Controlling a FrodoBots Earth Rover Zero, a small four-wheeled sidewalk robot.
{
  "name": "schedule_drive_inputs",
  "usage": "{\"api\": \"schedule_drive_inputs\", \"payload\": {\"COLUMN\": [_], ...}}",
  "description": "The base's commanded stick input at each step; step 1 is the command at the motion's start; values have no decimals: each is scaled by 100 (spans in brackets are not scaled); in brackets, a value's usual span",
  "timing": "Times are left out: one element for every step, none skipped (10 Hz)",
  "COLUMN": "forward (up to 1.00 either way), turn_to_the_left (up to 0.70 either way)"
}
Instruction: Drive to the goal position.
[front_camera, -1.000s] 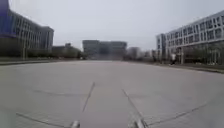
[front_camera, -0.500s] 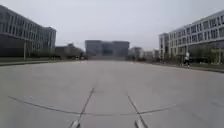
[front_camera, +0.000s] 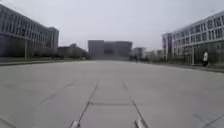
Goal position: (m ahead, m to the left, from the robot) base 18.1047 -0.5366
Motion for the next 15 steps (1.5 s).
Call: {"api": "schedule_drive_inputs", "payload": {"forward": [100,100,100,100,100,100,100,100,100,100,100,100,100,100,100], "turn_to_the_left": [0,0,0,0,0,0,0,0,0,0,0,0,0,0,0]}}
